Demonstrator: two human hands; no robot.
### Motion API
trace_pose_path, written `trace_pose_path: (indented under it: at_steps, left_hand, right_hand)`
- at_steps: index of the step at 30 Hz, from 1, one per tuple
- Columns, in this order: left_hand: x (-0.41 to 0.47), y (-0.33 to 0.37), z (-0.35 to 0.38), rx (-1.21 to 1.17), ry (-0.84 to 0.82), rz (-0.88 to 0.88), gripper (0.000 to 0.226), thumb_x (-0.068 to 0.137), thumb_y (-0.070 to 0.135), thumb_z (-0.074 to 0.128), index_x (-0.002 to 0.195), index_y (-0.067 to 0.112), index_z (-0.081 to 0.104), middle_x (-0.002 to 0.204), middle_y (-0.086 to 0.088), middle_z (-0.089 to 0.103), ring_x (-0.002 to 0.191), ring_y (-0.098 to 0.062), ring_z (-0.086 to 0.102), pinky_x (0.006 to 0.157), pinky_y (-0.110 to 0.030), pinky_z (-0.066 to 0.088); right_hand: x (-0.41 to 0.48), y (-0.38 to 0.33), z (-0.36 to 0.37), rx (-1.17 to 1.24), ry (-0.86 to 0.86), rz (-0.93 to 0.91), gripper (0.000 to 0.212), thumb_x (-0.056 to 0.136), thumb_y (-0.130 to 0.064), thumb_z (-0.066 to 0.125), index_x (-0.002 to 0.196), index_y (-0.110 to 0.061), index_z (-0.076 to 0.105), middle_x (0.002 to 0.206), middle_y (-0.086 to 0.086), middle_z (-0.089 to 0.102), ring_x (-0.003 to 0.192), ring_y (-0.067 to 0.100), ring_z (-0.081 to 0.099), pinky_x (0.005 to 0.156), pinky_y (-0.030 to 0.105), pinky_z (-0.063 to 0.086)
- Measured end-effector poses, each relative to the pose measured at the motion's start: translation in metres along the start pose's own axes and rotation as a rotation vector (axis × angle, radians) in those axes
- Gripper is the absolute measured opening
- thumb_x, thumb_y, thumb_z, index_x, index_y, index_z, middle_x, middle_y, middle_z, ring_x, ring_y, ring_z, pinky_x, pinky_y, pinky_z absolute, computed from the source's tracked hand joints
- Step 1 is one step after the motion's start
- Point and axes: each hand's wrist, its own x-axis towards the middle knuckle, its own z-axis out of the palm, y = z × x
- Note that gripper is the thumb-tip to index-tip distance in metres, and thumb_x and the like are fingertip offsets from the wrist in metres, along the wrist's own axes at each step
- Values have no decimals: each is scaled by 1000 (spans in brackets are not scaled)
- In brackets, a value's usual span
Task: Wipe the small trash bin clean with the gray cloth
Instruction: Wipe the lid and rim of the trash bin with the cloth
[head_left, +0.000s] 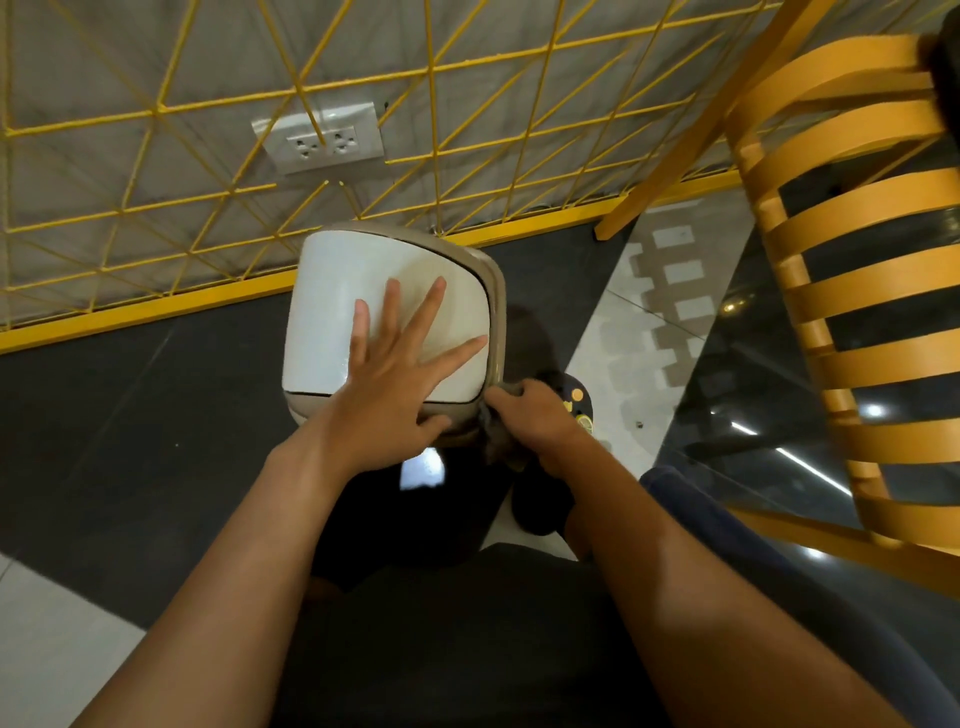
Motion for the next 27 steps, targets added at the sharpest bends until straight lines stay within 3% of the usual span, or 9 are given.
trace_pose_path:
  at_steps: [2,5,8,11,16,20,27]
  left_hand:
    - [3,2,-5,-22,86,-69,74,79,50,51,144,37,19,155,-1,-17,132,-24,-32,105,-48,-24]
    - [5,3,-7,17,289,-265,70,86,49,52,145,21,25,157,-12,7,143,-36,-6,111,-53,-7]
    - [4,0,-1,-8,398,-469,64,93,41,45,145,11,23,154,-19,16,142,-43,10,113,-57,6]
    - [1,-3,11,65,396,-534,63,95,44,35,146,10,20,154,-19,17,141,-42,13,111,-59,12]
    - [3,-5,19,110,391,-542,62,96,45,30,146,11,18,153,-19,20,140,-40,21,111,-57,20]
    - [3,-7,22,147,385,-543,62,97,47,28,146,10,19,153,-19,21,140,-39,23,110,-57,21]
    - [7,-5,21,155,381,-567,62,97,45,29,146,9,17,152,-21,21,139,-41,23,109,-58,22]
  right_hand:
    - [-6,11,15,62,-2,63,18,88,-25,54,83,-8,58,84,6,57,81,19,53,72,29,43]
    - [-11,24,34,122,24,106,33,89,-26,54,112,-3,53,101,10,55,88,19,50,75,28,39]
    - [-13,31,37,200,72,64,31,89,-22,56,115,-7,49,98,3,51,87,14,49,74,25,39]
    - [-15,35,36,196,212,-83,26,85,-20,63,105,-14,47,90,-6,52,77,2,49,65,10,38]
    - [-4,25,32,-34,452,-393,24,81,-15,68,99,-5,56,106,7,51,77,-2,43,69,-2,34]
    - [15,3,15,-180,487,-439,24,83,-16,66,101,-3,57,112,10,49,94,16,49,78,14,33]
    - [-4,29,43,-177,499,-520,19,84,-13,63,100,-2,59,108,12,54,94,15,50,87,28,48]
